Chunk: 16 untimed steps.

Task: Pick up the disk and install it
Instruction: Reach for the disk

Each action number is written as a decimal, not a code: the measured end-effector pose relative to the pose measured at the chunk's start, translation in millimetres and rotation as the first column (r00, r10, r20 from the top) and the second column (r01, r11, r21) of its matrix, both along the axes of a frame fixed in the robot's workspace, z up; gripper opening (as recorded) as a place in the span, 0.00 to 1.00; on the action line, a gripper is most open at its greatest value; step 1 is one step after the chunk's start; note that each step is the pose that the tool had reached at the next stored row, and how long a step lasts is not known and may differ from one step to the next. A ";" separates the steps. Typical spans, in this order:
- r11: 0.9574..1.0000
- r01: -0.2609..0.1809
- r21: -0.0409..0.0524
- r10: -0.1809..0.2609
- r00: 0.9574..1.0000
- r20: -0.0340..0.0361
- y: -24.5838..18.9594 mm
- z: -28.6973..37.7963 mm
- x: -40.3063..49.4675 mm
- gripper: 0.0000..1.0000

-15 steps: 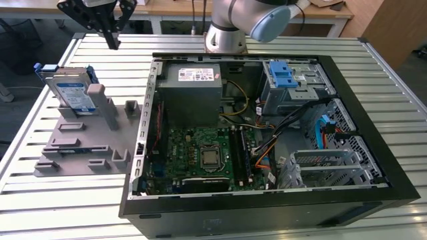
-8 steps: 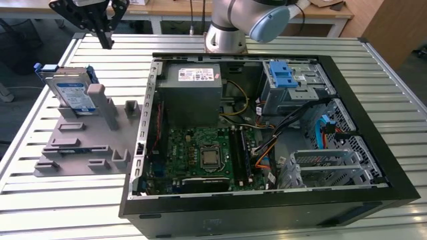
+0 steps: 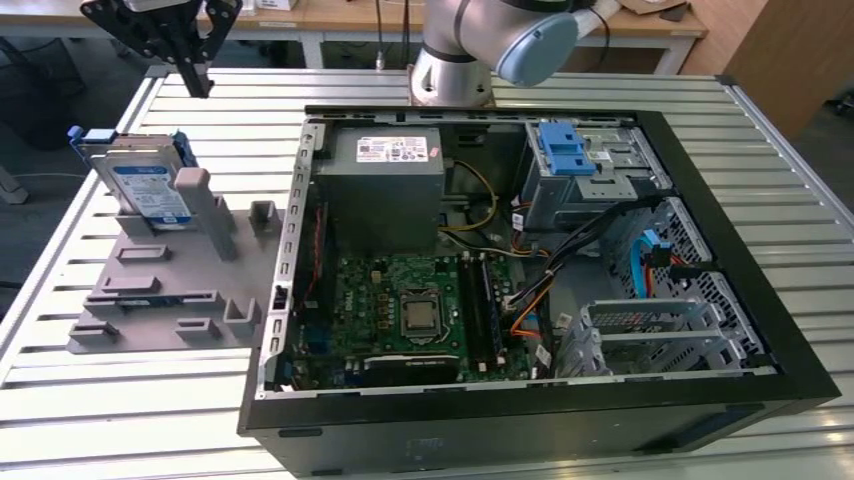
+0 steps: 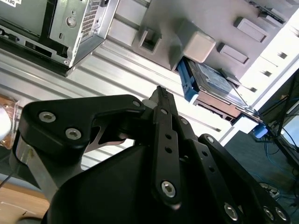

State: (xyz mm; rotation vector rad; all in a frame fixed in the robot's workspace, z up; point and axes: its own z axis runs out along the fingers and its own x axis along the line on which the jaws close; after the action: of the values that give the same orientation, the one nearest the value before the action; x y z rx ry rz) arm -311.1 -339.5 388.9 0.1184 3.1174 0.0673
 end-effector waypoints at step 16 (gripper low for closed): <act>1.000 0.000 0.000 0.000 1.000 -0.001 0.5 -0.5 -11.5 0.11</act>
State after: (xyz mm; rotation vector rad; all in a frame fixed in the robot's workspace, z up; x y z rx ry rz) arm -322.5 -339.0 388.5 0.1184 3.1188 0.0674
